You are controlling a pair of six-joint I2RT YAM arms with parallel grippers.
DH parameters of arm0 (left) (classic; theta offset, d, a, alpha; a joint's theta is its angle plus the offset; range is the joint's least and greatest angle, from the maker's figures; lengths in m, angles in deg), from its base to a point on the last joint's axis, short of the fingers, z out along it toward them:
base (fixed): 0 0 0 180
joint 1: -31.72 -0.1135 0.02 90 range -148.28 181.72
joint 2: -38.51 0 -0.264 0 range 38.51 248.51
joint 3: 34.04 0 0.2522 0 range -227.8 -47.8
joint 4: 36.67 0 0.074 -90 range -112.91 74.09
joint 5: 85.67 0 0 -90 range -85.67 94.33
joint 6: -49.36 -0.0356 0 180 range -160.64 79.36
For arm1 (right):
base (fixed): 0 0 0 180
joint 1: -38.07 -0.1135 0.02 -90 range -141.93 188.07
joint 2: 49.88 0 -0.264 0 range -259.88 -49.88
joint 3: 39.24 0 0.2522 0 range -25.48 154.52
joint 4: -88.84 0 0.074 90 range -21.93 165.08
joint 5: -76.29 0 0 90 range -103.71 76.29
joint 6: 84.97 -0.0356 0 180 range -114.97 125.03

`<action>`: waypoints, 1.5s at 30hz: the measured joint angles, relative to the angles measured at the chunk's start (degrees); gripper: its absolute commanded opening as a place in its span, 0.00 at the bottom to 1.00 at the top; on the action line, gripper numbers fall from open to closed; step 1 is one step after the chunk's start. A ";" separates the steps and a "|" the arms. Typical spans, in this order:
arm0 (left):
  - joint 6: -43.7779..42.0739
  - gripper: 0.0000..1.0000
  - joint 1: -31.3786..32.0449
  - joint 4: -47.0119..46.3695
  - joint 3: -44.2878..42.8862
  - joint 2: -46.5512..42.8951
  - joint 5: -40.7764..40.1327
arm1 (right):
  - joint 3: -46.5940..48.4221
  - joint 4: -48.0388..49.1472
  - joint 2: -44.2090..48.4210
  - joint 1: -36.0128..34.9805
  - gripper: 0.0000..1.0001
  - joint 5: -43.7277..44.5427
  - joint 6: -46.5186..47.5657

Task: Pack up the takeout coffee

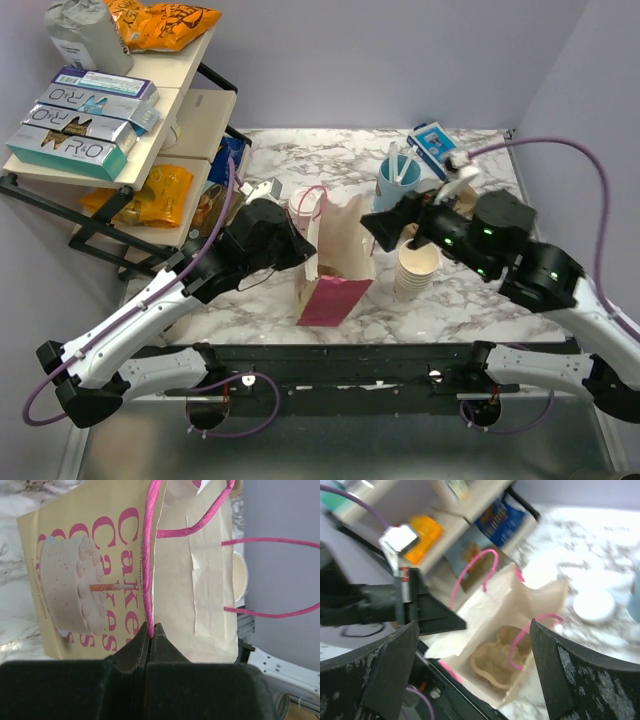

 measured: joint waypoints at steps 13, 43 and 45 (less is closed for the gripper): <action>4.44 0.00 -0.02 -0.37 7.89 -3.15 -2.01 | 2.27 -18.45 -20.46 -0.85 0.97 3.65 -5.70; -13.90 0.00 0.44 -14.93 17.35 -16.20 2.86 | -15.13 -0.31 -9.35 -2.49 0.01 7.26 6.12; -15.87 0.00 0.44 -16.70 20.65 -18.97 4.04 | -20.61 6.05 -6.01 -3.56 0.01 7.45 9.77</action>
